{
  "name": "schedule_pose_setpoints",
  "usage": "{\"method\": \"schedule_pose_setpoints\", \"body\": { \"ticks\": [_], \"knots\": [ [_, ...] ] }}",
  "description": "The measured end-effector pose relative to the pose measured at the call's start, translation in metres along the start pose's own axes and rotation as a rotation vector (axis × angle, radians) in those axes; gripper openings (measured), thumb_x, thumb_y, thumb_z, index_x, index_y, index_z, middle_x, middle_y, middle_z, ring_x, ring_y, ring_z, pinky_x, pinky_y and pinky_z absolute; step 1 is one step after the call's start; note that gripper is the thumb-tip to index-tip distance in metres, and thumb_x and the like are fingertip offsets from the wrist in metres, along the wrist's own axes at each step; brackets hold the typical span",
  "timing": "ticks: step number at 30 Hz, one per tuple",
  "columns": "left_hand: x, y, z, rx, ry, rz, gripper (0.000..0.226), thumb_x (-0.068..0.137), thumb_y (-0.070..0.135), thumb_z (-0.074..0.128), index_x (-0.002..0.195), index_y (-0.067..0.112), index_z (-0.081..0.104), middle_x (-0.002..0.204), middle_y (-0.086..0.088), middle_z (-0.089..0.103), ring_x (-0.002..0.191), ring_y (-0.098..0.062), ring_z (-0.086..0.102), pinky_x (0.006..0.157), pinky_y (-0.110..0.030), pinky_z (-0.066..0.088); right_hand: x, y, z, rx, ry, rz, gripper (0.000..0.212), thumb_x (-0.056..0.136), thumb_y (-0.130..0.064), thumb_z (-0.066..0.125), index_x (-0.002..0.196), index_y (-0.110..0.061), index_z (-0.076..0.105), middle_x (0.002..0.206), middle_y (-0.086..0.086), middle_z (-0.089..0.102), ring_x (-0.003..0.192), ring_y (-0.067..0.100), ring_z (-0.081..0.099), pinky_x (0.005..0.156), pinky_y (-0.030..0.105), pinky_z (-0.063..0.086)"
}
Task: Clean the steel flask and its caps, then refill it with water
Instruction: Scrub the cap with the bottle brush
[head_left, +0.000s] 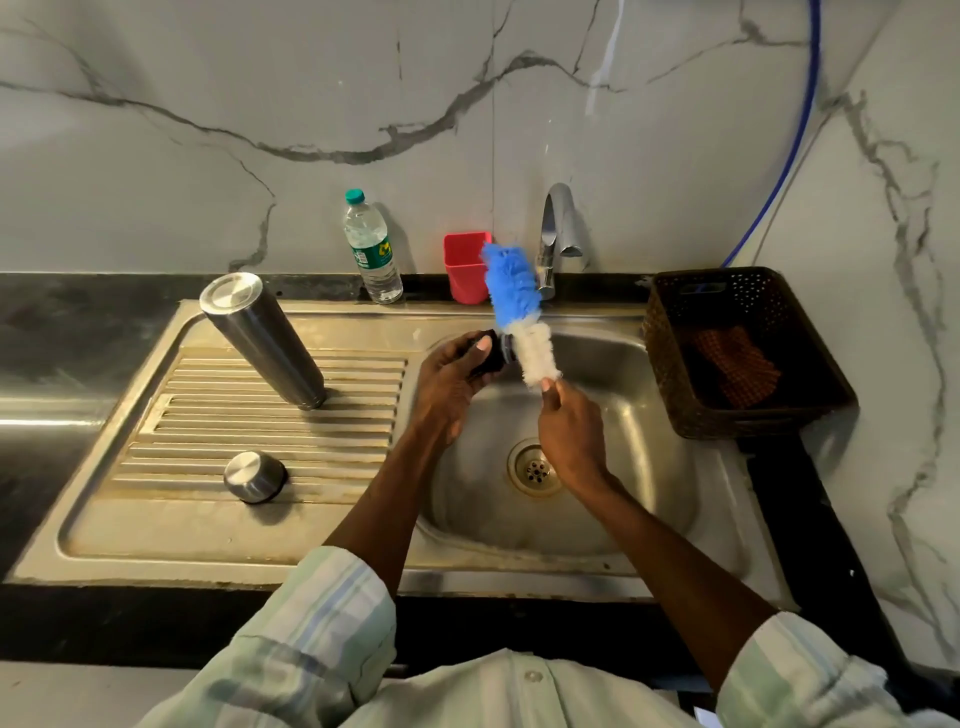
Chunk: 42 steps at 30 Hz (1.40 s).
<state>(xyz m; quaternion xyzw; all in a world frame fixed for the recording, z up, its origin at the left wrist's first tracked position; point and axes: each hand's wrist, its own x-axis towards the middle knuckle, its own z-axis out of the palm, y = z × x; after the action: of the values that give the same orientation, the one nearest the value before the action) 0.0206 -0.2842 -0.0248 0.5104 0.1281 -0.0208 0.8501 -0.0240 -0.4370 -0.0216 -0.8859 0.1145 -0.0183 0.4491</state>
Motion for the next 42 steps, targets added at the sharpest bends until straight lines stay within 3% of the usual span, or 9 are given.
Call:
{"method": "schedule_pose_setpoints", "body": {
  "ticks": [8,12,16,21,26,30,35,39,42],
  "knots": [
    [-0.003,-0.004,-0.006,0.024,-0.076,-0.053,0.03,0.092,0.002,0.062,0.121,-0.001,0.062,0.118,-0.017,0.069,0.111,-0.032,0.067,0.096,-0.045,0.055,0.005,-0.011,-0.003,0.061,-0.059,0.016,0.036,0.104,-0.034,0.038,0.099,-0.009,0.064,0.095,0.014,0.066,0.082,0.025,0.056,0.065,0.027,0.035],
    [0.001,-0.004,-0.012,-0.085,-0.002,-0.03,0.027,0.09,0.002,0.062,0.117,0.001,0.063,0.113,-0.016,0.07,0.106,-0.033,0.067,0.092,-0.045,0.057,-0.007,-0.005,0.005,-0.118,-0.117,-0.142,0.031,0.102,-0.037,0.038,0.1,-0.017,0.062,0.091,0.009,0.067,0.081,0.027,0.06,0.064,0.028,0.038],
    [-0.001,-0.003,-0.007,-0.049,-0.062,-0.034,0.03,0.09,0.003,0.063,0.119,-0.001,0.062,0.116,-0.018,0.07,0.109,-0.032,0.067,0.096,-0.044,0.055,0.008,-0.004,0.004,0.053,-0.08,0.033,0.036,0.103,-0.033,0.04,0.099,-0.008,0.065,0.095,0.015,0.066,0.086,0.031,0.059,0.067,0.03,0.036],
    [-0.001,0.003,0.004,-0.253,0.095,-0.01,0.015,0.094,0.004,0.061,0.109,0.001,0.064,0.108,-0.019,0.071,0.1,-0.031,0.069,0.073,-0.035,0.061,-0.012,0.001,0.013,0.131,-0.153,0.088,0.034,0.102,-0.033,0.042,0.079,-0.015,0.06,0.073,0.004,0.059,0.07,0.025,0.055,0.064,0.034,0.041],
    [-0.011,-0.012,0.014,-0.059,0.144,0.184,0.028,0.086,0.002,0.071,0.112,0.001,0.06,0.108,-0.017,0.071,0.1,-0.028,0.069,0.078,-0.033,0.058,-0.01,-0.012,0.013,0.348,-0.166,0.288,0.038,0.1,-0.032,0.045,0.068,-0.015,0.059,0.051,-0.003,0.049,0.042,0.013,0.041,0.044,0.024,0.03],
    [-0.009,-0.005,0.009,0.099,0.363,0.346,0.039,0.085,0.007,0.075,0.118,-0.002,0.056,0.107,-0.01,0.068,0.096,-0.017,0.067,0.075,-0.021,0.055,-0.03,-0.019,0.017,0.445,-0.266,0.341,0.03,0.097,-0.025,0.047,0.074,-0.012,0.061,0.051,0.0,0.045,0.03,0.008,0.032,0.033,0.017,0.022],
    [-0.019,-0.015,0.011,0.392,0.147,0.388,0.037,0.083,0.011,0.078,0.114,0.011,0.058,0.113,-0.008,0.069,0.106,-0.017,0.067,0.089,-0.031,0.057,-0.016,-0.024,0.015,0.512,-0.207,0.404,0.036,0.1,-0.029,0.045,0.072,-0.01,0.059,0.05,0.001,0.045,0.03,0.009,0.031,0.035,0.019,0.022],
    [-0.015,-0.008,0.005,0.335,0.317,0.398,0.037,0.083,0.008,0.078,0.114,0.006,0.058,0.103,0.0,0.067,0.093,-0.006,0.066,0.079,-0.023,0.056,-0.038,-0.016,0.024,0.441,-0.232,0.341,0.034,0.098,-0.03,0.046,0.072,-0.012,0.06,0.051,-0.002,0.047,0.037,0.011,0.037,0.04,0.023,0.027],
    [-0.016,-0.008,0.009,0.418,0.207,0.389,0.038,0.081,0.01,0.08,0.112,0.007,0.059,0.103,0.0,0.069,0.094,-0.005,0.068,0.081,-0.024,0.056,-0.027,-0.015,0.017,0.467,-0.209,0.379,0.031,0.096,-0.023,0.047,0.07,-0.012,0.059,0.05,0.0,0.045,0.033,0.01,0.033,0.037,0.02,0.024]
  ]
}}
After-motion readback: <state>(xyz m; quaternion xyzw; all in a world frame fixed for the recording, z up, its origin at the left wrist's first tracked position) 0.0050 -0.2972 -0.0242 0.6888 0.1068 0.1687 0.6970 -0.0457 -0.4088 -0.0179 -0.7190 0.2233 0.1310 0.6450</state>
